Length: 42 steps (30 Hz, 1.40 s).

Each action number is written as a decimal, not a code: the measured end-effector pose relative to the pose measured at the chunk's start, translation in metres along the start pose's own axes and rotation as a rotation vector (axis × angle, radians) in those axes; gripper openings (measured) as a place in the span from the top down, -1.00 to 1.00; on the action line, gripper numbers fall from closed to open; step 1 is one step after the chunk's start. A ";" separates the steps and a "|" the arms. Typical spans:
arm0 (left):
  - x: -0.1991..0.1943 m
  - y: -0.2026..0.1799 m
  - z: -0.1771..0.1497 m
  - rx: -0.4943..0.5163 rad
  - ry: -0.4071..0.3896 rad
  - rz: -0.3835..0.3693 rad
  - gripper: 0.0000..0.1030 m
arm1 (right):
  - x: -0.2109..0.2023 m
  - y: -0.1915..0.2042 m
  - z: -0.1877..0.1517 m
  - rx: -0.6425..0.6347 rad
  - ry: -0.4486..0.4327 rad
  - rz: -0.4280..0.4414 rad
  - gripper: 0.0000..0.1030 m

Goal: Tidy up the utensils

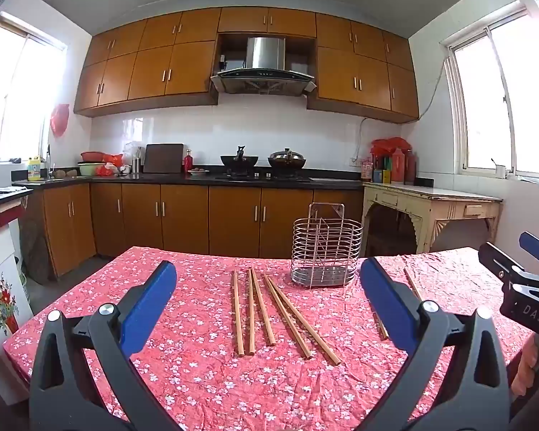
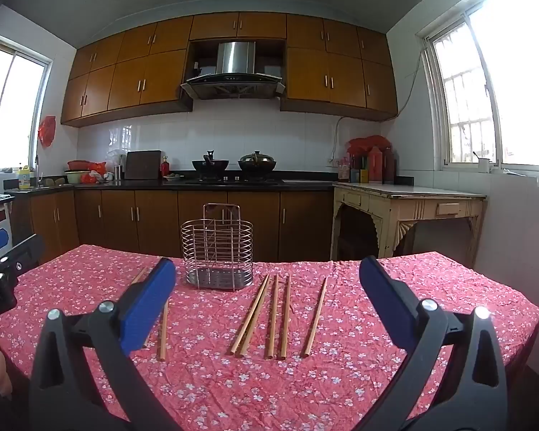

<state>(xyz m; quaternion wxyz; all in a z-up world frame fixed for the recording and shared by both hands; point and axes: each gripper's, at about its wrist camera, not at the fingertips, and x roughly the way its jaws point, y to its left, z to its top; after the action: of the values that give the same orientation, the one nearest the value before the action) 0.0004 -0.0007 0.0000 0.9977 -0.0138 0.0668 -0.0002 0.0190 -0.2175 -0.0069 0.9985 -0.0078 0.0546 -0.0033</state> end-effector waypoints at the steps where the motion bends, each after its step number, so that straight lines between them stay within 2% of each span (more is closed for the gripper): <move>1: 0.000 0.000 0.000 -0.001 0.001 -0.001 -0.96 | 0.000 0.000 0.000 0.000 0.000 -0.001 -0.92; 42: 0.005 0.002 -0.007 -0.003 0.012 -0.011 -0.96 | 0.002 0.003 -0.004 0.006 0.015 0.001 -0.92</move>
<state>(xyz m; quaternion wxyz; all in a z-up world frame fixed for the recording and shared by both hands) 0.0041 0.0010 -0.0078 0.9972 -0.0158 0.0728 -0.0055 0.0203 -0.2150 -0.0112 0.9981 -0.0048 0.0620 -0.0029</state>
